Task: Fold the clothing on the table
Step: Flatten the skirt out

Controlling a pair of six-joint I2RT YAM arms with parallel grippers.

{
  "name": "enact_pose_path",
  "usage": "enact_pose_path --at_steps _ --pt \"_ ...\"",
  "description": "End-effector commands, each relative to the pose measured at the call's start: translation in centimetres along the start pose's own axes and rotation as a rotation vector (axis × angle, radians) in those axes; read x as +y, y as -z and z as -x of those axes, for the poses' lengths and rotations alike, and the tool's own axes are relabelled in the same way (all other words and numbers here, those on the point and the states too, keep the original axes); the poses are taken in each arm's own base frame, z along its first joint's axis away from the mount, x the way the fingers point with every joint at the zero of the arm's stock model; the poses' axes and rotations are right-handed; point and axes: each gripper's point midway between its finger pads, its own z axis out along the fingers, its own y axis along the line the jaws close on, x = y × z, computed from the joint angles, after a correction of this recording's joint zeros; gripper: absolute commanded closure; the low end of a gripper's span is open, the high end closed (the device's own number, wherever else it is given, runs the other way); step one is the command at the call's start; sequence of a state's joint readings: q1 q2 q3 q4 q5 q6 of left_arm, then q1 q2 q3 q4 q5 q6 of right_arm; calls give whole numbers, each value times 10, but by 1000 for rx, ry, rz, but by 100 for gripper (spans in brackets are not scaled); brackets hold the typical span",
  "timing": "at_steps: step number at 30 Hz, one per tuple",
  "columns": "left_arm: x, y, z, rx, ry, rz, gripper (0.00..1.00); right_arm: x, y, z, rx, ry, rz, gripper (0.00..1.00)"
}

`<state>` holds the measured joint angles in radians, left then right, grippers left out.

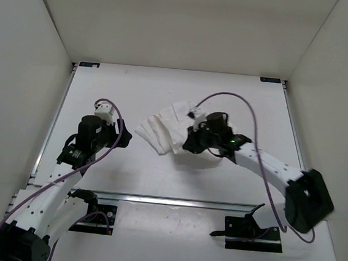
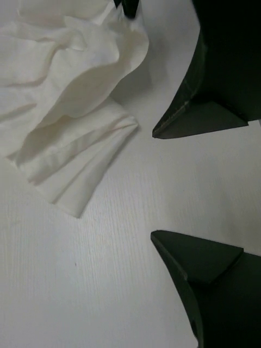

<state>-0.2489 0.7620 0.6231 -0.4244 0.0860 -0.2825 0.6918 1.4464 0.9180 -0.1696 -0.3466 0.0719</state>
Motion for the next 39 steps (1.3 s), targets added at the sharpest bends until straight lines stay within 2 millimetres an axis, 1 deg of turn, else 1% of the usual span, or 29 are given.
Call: enact_pose_path --at_steps 1,2,3,4,5,6,7,8,9,10,11,12,13,14,15,17,18,19,20,21,23,25,28,30,33,34,37,38,39 --pt "-43 -12 37 -86 5 -173 26 2 36 -13 -88 -239 79 100" --pt "-55 -15 41 -98 8 -223 29 -4 44 -16 -126 -294 71 100" --pt "-58 -24 36 -71 19 -237 31 -6 52 -20 -160 -344 87 100" --pt "-71 -30 37 -74 5 -282 34 -8 54 -27 -160 -372 81 99" --pt "-80 -33 42 -92 10 -305 35 -13 58 -27 -201 -409 75 100" --pt "-87 -46 32 -58 8 -312 35 -15 61 -29 -229 -434 83 100" --pt "-90 -50 34 -60 9 -308 36 -14 62 -33 -229 -454 88 100" --pt "-95 -54 35 -58 10 -318 36 -20 62 -33 -241 -464 70 100" --pt "-102 -63 30 -42 33 -336 37 -21 66 -27 -263 -455 71 100" --pt "-105 -71 23 -3 71 -330 37 -22 65 -27 -265 -450 72 100" --pt "-103 -82 12 38 90 -315 39 -22 64 -27 -261 -454 73 100" --pt "-109 -91 5 62 115 -316 40 -24 65 -23 -277 -442 70 100" --pt "-111 -94 3 69 146 -307 42 -23 64 -25 -269 -443 74 100" --pt "-113 -102 -4 95 151 -297 43 -20 65 -21 -275 -433 90 100" --pt "-115 -106 -3 95 174 -284 43 -21 64 -22 -276 -431 92 100" --pt "-116 -120 -16 136 204 -256 45 -21 63 -23 -272 -433 90 100" --pt "-118 -122 -13 133 230 -254 46 -21 63 -25 -270 -430 90 100" --pt "-120 -129 -19 160 252 -254 47 -20 65 -23 -278 -424 93 100" --pt "-119 -134 -25 186 264 -246 47 -21 64 -24 -276 -432 91 100" --pt "-121 -137 -26 192 264 -243 47 -19 64 -27 -276 -425 97 100" --pt "-119 -145 -38 222 278 -213 47 -21 67 -22 -290 -420 98 100" --pt "-116 -152 -41 221 295 -196 48 -20 67 -26 -286 -414 98 100" --pt "-111 -156 -45 223 304 -165 48 -24 68 -27 -293 -415 95 100" --pt "-109 -162 -43 228 304 -144 47 -24 68 -29 -294 -416 94 100" --pt "-99 -171 -48 248 303 -93 48 -27 70 -29 -302 -408 88 100" --pt "-100 -174 -48 250 300 -93 47 -25 72 -25 -307 -402 96 100" --pt "-91 -183 -52 263 301 -51 48 -24 71 -27 -300 -406 100 100" --pt "-93 -188 -57 282 287 -49 48 -23 70 -26 -302 -396 103 100" --pt "-93 -194 -54 289 284 -40 47 -22 70 -28 -297 -402 104 100"
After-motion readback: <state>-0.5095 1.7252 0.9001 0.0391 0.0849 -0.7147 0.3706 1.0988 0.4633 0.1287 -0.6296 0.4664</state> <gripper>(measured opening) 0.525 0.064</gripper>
